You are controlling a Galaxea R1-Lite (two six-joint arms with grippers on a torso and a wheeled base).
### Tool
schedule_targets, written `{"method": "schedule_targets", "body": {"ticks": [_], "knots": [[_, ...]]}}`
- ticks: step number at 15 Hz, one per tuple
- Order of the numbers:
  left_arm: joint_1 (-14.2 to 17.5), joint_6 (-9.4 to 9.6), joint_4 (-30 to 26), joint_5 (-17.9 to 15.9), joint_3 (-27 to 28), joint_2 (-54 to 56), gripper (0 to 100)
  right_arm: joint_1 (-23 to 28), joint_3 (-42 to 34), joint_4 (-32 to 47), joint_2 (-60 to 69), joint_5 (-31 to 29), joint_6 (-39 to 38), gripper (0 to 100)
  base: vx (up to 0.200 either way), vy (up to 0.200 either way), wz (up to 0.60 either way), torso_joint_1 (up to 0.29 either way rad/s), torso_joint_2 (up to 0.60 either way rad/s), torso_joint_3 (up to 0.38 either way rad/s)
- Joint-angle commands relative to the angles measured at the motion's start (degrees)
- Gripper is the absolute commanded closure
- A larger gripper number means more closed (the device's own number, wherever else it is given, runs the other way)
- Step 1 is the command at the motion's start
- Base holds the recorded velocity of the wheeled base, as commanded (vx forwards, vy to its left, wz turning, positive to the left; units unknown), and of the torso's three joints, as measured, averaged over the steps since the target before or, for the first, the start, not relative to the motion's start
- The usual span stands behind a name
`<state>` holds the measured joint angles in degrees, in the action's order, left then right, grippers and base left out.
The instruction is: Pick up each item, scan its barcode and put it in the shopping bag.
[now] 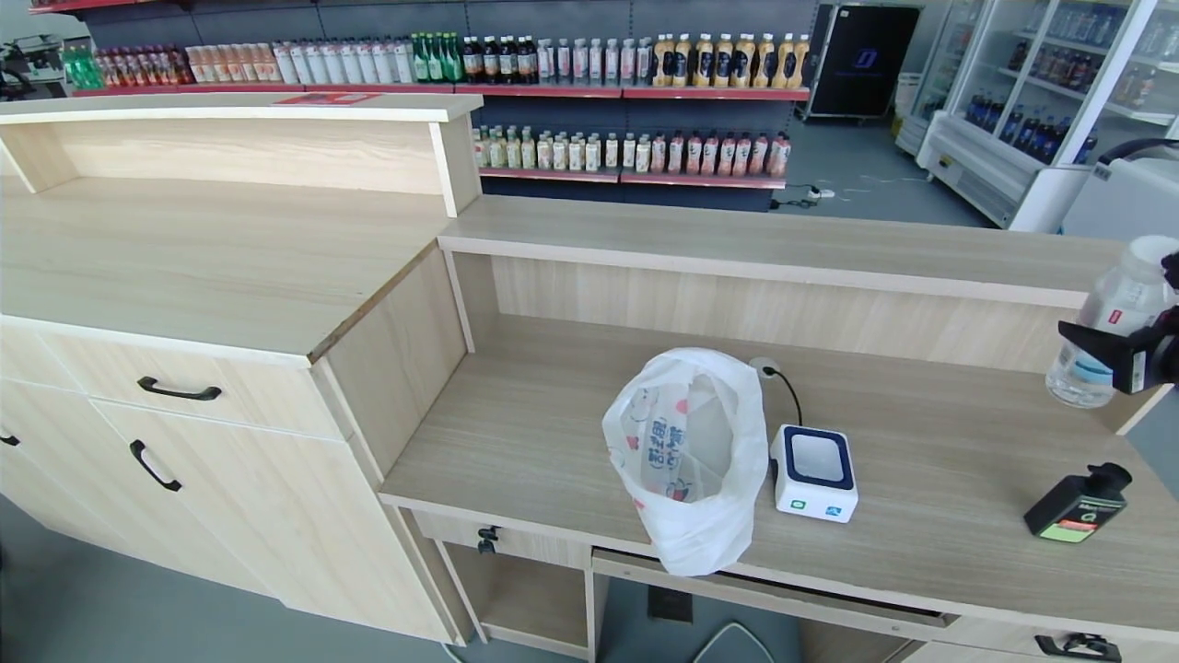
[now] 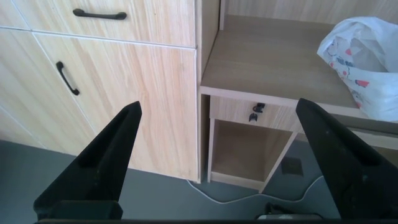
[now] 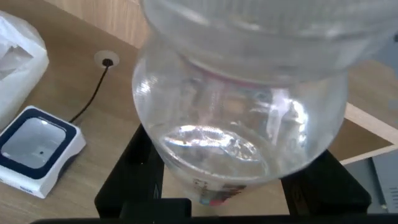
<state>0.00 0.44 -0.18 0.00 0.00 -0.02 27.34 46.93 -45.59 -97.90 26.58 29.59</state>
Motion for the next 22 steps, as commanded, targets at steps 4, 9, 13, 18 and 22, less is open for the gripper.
{"method": "schedule_targets", "body": {"ticks": [4, 9, 13, 18, 22], "knots": [[0.0, 0.0, 0.01, 0.0, 0.0, 0.02, 0, -15.21, 0.53, -6.26, -1.85, -11.19, -2.08, 100, 0.0, 0.0, 0.6, 0.002, 0.0, 0.001], [0.0, 0.0, 0.01, 0.0, 0.0, 0.02, 0, -22.25, 0.88, -6.35, -9.94, -10.93, -13.15, 100, 0.0, 0.0, 0.12, 0.0, 0.0, 0.0], [0.0, 0.0, 0.01, 0.0, 0.0, 0.02, 0, -24.18, 3.95, -7.76, -18.73, -9.88, -20.18, 100, 0.0, 0.0, 0.0, 0.0, 0.0, 0.0], [0.0, 0.0, 0.01, 0.0, 0.0, 0.02, 0, -26.99, 8.17, -19.97, -32.35, -6.89, -19.92, 100, 0.0, 0.0, 0.0, 0.0, 0.0, 0.0], [0.0, 0.0, 0.01, 0.0, 0.0, 0.02, 0, -29.89, 12.74, -22.96, -38.59, -6.71, -19.39, 100, 0.0, 0.0, 0.0, 0.0, 0.0, 0.0]]}}
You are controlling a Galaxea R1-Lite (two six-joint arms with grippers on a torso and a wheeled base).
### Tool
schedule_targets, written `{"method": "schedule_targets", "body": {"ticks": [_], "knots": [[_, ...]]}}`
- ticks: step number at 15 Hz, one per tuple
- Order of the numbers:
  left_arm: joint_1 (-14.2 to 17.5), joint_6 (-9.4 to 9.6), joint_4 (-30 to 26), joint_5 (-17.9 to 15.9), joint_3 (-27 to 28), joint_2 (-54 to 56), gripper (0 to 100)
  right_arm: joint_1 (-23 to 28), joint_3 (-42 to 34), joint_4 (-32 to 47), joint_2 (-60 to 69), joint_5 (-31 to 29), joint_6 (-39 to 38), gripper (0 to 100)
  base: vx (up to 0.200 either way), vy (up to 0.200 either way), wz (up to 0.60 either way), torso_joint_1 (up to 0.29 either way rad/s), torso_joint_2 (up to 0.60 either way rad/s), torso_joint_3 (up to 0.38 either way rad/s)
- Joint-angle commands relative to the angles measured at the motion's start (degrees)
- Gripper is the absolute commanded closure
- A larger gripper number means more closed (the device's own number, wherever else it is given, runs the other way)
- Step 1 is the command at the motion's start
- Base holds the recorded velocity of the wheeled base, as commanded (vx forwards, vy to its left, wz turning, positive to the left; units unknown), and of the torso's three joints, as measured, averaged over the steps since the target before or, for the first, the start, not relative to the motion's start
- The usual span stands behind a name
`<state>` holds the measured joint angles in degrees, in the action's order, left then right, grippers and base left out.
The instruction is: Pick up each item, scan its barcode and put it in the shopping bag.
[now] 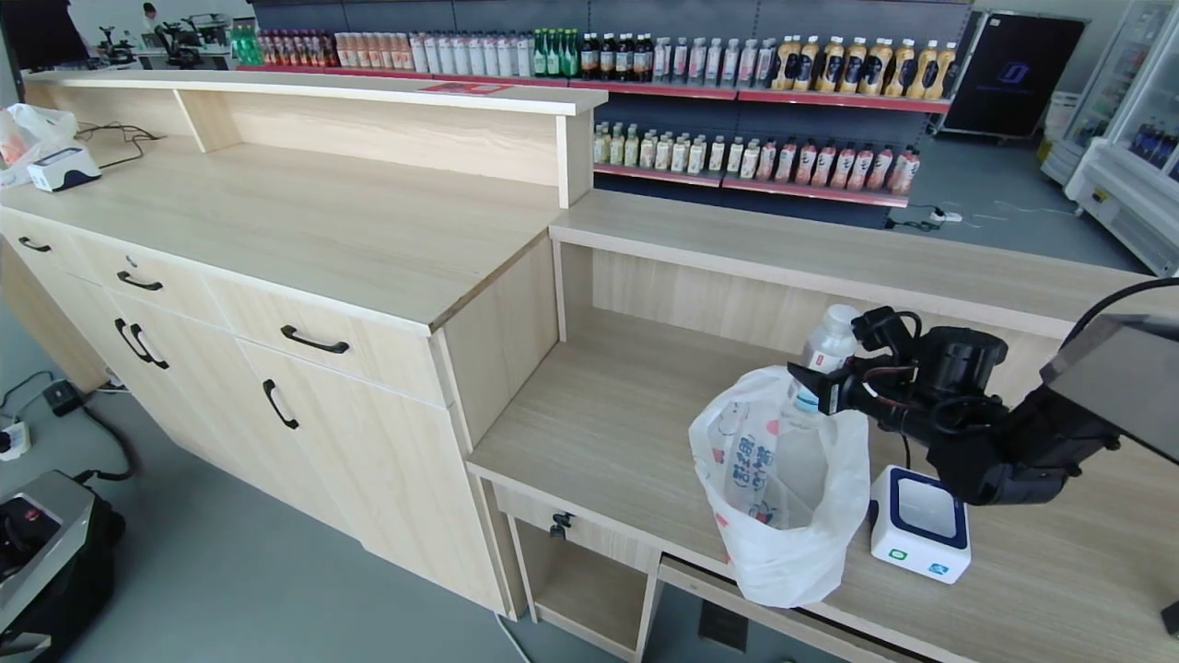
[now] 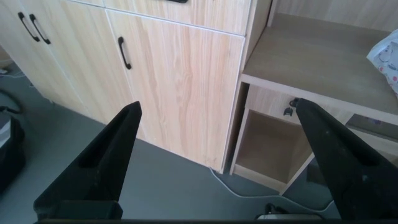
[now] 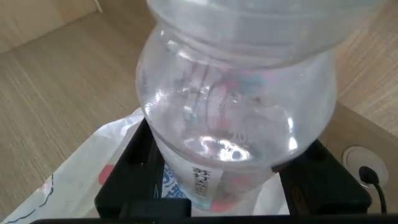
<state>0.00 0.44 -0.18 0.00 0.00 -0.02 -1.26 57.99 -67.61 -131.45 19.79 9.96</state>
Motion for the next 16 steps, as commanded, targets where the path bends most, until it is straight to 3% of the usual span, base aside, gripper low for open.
{"method": "schedule_targets", "body": {"ticks": [1, 16], "knots": [[0.0, 0.0, 0.01, 0.0, 0.0, 0.02, 0, -1.56, 1.86, -2.35, -6.36, 0.17, 0.85, 100, 0.0, 0.0, 0.0, 0.0, 0.0, 0.0], [0.0, 0.0, 0.01, 0.0, 0.0, 0.02, 0, -1.64, 6.08, -4.72, -14.89, 0.25, 1.91, 100, 0.0, 0.0, 0.0, 0.0, 0.0, 0.0]]}}
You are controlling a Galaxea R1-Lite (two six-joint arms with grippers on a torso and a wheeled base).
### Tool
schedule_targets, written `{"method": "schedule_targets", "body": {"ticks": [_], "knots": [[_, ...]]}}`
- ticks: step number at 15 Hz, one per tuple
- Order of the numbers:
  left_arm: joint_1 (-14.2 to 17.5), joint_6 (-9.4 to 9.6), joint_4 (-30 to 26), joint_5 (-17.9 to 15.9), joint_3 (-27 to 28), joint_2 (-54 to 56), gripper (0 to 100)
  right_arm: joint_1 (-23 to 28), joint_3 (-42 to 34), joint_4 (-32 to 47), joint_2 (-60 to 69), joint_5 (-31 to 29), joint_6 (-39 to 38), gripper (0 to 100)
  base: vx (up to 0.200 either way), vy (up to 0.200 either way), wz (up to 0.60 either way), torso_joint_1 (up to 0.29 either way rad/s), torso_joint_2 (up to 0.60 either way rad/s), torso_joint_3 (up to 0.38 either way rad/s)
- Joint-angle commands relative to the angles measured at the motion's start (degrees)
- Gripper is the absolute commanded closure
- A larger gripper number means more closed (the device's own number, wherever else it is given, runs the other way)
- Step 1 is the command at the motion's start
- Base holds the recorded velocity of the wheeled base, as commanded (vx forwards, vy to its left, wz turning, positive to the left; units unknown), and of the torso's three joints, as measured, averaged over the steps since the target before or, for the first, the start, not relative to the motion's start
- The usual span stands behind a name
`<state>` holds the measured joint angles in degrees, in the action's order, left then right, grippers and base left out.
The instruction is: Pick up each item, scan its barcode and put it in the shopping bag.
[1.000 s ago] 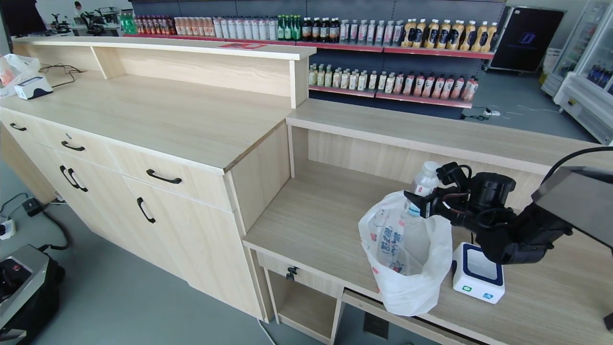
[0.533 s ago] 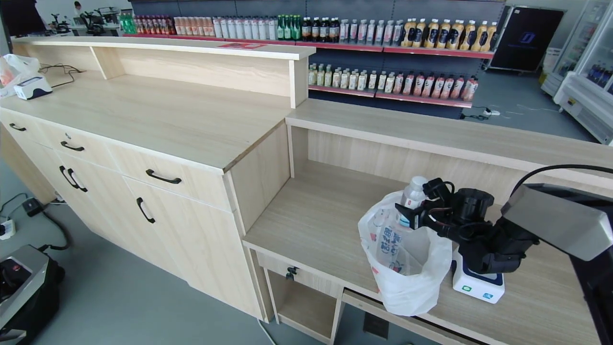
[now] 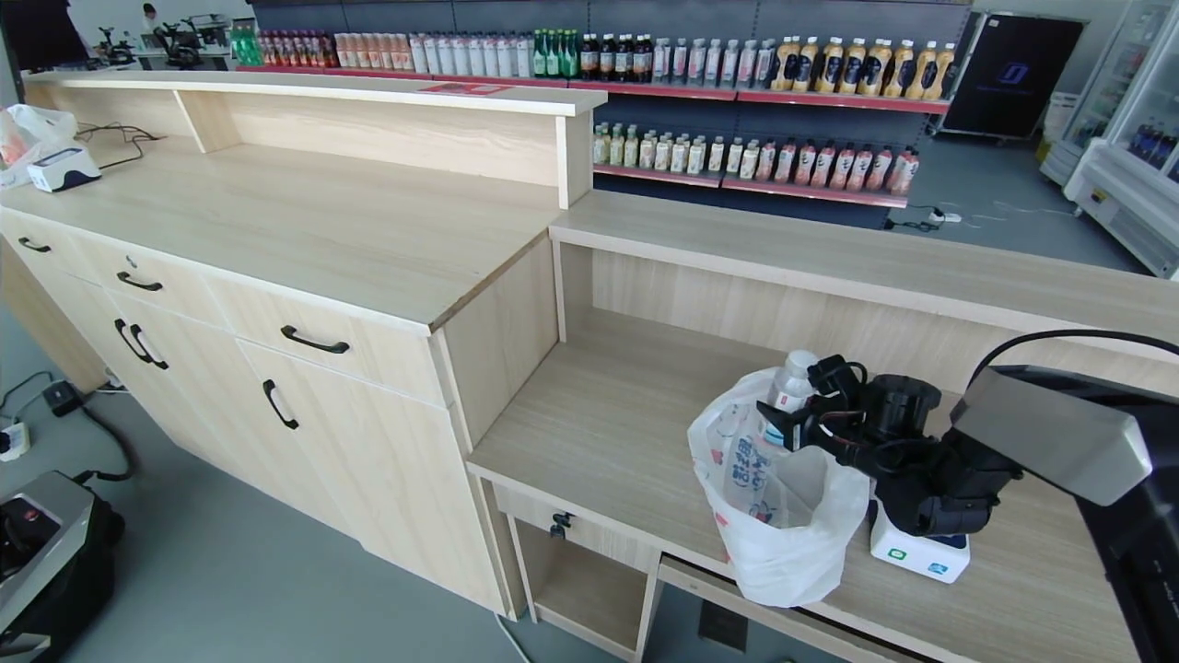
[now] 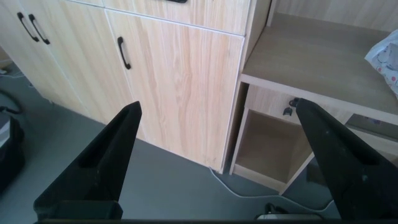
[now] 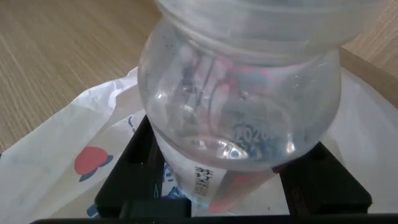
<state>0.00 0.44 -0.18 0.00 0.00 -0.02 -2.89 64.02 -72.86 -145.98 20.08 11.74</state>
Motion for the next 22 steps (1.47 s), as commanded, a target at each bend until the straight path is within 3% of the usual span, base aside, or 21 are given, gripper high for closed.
{"method": "schedule_targets", "body": {"ticks": [1, 6, 10, 13, 16, 19, 21, 22], "knots": [[0.0, 0.0, 0.01, 0.0, 0.0, 0.02, 0, -0.01, -0.04, 0.53, -0.27, -0.04, 0.21, 0, 0.0, 0.0, 0.0, 0.0, 0.0, 0.0], [0.0, 0.0, 0.01, 0.0, 0.0, 0.02, 0, -0.01, -3.82, 2.37, 10.98, -0.21, -0.05, 0, 0.0, 0.0, 0.0, 0.0, 0.0, 0.0], [0.0, 0.0, 0.01, 0.0, 0.0, 0.02, 0, 3.59, -16.48, 9.93, 32.34, -0.57, 1.0, 0, 0.0, 0.0, 0.0, 0.0, 0.0, 0.0], [0.0, 0.0, 0.01, 0.0, 0.0, 0.02, 0, 13.08, -28.34, 17.14, 50.53, -2.15, 10.58, 0, 0.0, 0.0, -0.2, 0.001, 0.0, -0.001], [0.0, 0.0, 0.01, 0.0, 0.0, 0.02, 0, 22.05, -30.98, 28.13, 57.39, -10.76, 13.4, 0, 0.0, 0.0, -0.6, -0.124, 0.22, 0.121], [0.0, 0.0, 0.01, 0.0, 0.0, 0.02, 0, 32.24, -31.15, 32.79, 54.66, -24.03, 20.87, 0, 0.0, 0.0, -0.6, -0.173, 0.35, 0.162], [0.0, 0.0, 0.01, 0.0, 0.0, 0.02, 0, 37.34, -29.75, 33.14, 49.92, -26.05, 27.72, 0, 0.0, 0.0, -0.6, -0.186, 0.34, 0.168], [0.0, 0.0, 0.01, 0.0, 0.0, 0.02, 0, 37.69, -28.08, 33.31, 47.37, -25.79, 26.49, 0, 0.0, 0.0, 0.0, -0.193, 0.35, 0.154]]}}
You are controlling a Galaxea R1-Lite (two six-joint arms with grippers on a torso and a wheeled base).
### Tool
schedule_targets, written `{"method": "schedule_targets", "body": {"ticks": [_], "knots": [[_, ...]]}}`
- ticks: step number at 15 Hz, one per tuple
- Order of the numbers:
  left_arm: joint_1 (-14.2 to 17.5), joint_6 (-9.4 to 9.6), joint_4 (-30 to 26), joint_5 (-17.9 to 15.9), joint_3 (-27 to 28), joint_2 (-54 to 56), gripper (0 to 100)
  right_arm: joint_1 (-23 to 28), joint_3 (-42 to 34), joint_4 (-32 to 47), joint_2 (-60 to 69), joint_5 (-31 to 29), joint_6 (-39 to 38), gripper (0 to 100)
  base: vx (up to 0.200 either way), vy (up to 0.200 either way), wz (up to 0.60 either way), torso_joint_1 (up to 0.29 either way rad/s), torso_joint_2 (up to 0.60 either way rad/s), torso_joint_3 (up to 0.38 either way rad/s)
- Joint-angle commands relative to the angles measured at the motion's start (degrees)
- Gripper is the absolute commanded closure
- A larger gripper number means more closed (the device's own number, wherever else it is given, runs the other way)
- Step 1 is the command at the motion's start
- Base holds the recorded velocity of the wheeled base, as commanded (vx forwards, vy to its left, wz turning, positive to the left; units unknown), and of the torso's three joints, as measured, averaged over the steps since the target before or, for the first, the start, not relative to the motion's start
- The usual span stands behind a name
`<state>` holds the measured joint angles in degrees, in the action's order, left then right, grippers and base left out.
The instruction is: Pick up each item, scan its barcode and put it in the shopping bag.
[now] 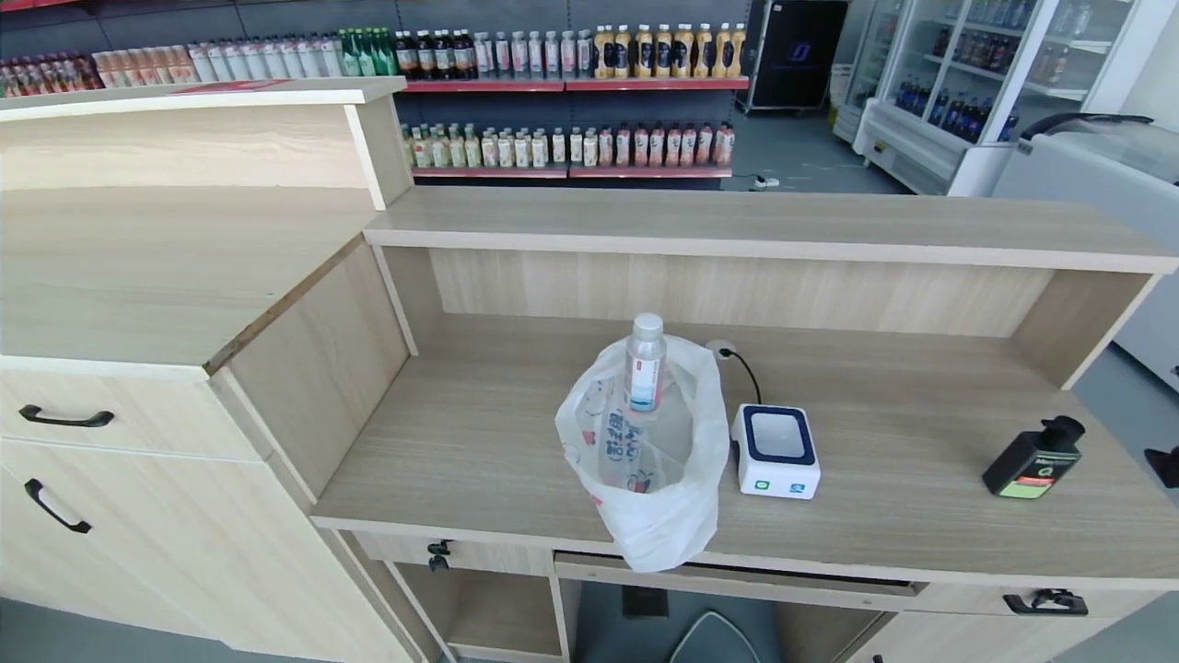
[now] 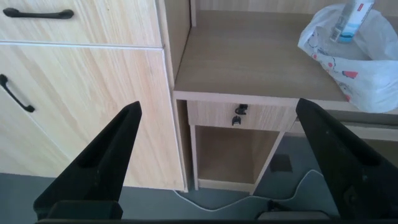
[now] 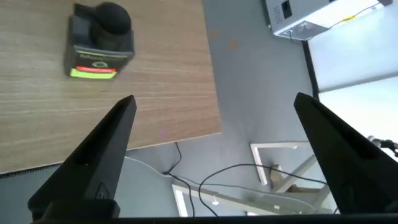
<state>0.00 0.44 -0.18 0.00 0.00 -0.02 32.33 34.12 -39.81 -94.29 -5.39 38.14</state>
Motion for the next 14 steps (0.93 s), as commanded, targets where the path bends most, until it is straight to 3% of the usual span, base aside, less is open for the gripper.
{"method": "schedule_targets", "body": {"ticks": [1, 5, 14], "knots": [[0.0, 0.0, 0.01, 0.0, 0.0, 0.02, 0, 2.74, 2.79, 0.62, -7.31, -0.24, -1.85, 0, 0.0, 0.0, 0.0, -0.163, 0.31, 0.134], [0.0, 0.0, 0.01, 0.0, 0.0, -0.06, 0, 5.29, 10.0, 4.31, -17.77, 6.88, 2.55, 0, 0.0, 0.0, 0.0, -0.023, 0.04, 0.018], [0.0, 0.0, 0.01, 0.0, 0.0, 0.02, 0, 4.5, 21.34, 8.96, -26.64, 34.22, 10.55, 0, 0.0, 0.0, 0.0, 0.0, 0.0, 0.0]]}}
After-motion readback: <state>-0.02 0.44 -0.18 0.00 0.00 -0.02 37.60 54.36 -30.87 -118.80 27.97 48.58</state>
